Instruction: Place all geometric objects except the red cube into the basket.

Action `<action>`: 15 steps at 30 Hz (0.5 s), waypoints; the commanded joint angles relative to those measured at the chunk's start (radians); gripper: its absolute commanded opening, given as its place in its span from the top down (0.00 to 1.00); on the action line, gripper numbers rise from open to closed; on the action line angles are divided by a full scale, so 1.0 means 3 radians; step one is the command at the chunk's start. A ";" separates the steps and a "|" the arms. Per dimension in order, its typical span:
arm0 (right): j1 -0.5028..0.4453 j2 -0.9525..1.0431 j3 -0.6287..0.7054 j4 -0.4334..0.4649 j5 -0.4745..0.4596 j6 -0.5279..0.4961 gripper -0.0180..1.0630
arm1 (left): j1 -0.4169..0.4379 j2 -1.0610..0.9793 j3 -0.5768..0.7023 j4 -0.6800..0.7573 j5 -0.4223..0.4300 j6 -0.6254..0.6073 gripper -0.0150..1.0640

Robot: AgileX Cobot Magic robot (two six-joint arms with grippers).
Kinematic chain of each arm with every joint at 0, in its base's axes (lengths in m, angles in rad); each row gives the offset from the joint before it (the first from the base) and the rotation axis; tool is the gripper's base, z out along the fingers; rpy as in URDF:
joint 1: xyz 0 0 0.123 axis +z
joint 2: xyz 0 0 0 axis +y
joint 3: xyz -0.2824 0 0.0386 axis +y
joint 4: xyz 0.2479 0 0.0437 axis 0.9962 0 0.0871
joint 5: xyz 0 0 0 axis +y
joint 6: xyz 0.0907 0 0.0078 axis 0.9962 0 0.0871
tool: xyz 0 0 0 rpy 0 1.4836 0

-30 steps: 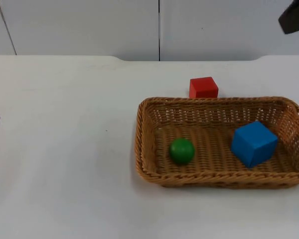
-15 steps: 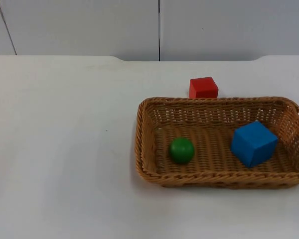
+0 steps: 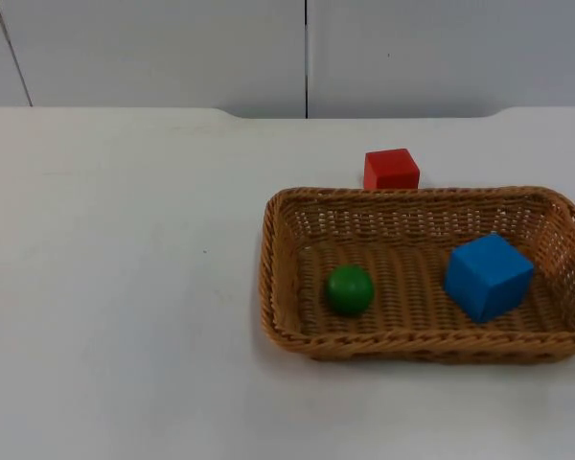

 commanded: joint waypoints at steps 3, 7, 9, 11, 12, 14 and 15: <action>0.0008 -0.0503 0.0191 0.0008 0.0136 0.0000 0.01 | 0.0016 -0.0429 0.0204 -0.0025 0.0051 0.0013 0.01; 0.0008 -0.0990 0.0310 0.0008 0.0336 0.0000 0.01 | 0.0016 -0.0926 0.0367 0.0099 0.0200 0.0019 0.01; 0.0008 -0.1082 0.0344 0.0008 0.0372 0.0000 0.01 | 0.0016 -0.1039 0.0372 0.0115 0.0253 0.0019 0.01; 0.0008 -0.1282 0.0387 0.0008 0.0484 0.0000 0.01 | 0.0016 -0.1230 0.0372 0.0121 0.0338 0.0019 0.01; 0.0008 -0.1350 0.0390 0.0008 0.0564 0.0000 0.01 | 0.0016 -0.1324 0.0383 0.0139 0.0344 0.0019 0.01; 0.0008 -0.1425 0.0390 0.0008 0.0644 0.0000 0.01 | 0.0016 -0.1414 0.0391 0.0180 0.0367 0.0019 0.01; 0.0008 -0.1491 0.0390 0.0008 0.0706 0.0009 0.01 | 0.0016 -0.1502 0.0420 0.0239 0.0380 0.0019 0.01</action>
